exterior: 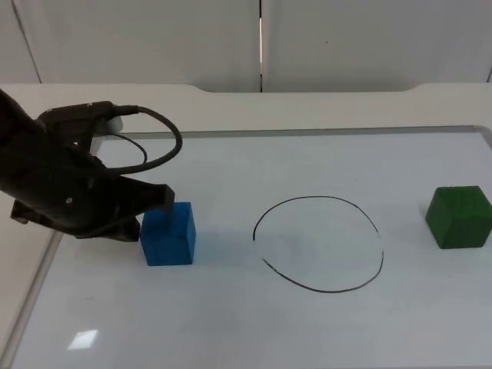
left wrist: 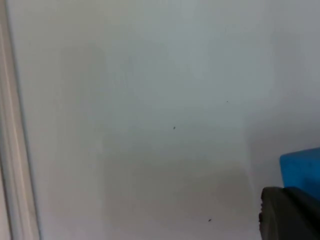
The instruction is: Push the two cubes into the marked area.
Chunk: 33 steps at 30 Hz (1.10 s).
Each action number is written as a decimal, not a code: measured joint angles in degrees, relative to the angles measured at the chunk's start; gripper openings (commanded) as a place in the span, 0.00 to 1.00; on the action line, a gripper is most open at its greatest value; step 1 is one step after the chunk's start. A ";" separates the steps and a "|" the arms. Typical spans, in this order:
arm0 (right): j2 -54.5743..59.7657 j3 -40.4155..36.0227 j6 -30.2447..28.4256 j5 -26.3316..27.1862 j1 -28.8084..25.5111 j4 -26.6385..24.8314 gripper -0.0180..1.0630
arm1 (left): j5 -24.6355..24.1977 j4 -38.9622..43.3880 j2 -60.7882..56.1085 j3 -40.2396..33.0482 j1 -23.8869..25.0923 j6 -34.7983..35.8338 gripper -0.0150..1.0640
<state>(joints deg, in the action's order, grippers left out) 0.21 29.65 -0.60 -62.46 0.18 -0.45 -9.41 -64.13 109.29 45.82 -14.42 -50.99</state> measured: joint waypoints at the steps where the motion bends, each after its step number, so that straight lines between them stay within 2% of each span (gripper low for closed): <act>1: 0.00 0.00 0.00 0.00 0.00 0.00 0.99 | -0.29 -0.14 0.33 0.00 0.00 0.00 0.01; 13: 0.00 0.00 0.00 0.00 0.00 0.00 0.99 | -1.68 -2.49 1.60 0.00 -0.87 0.09 0.01; 21: 0.00 0.00 0.00 0.00 0.00 0.00 0.99 | -0.50 -2.86 1.60 0.00 -4.74 0.22 0.01; 33: 0.00 0.00 0.00 0.00 0.00 0.00 0.99 | 0.12 -3.52 1.60 0.00 -4.86 0.22 0.01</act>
<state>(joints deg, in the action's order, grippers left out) 0.21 29.65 -0.60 -62.46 0.18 -0.45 -9.29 -67.65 110.90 45.82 -19.28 -50.77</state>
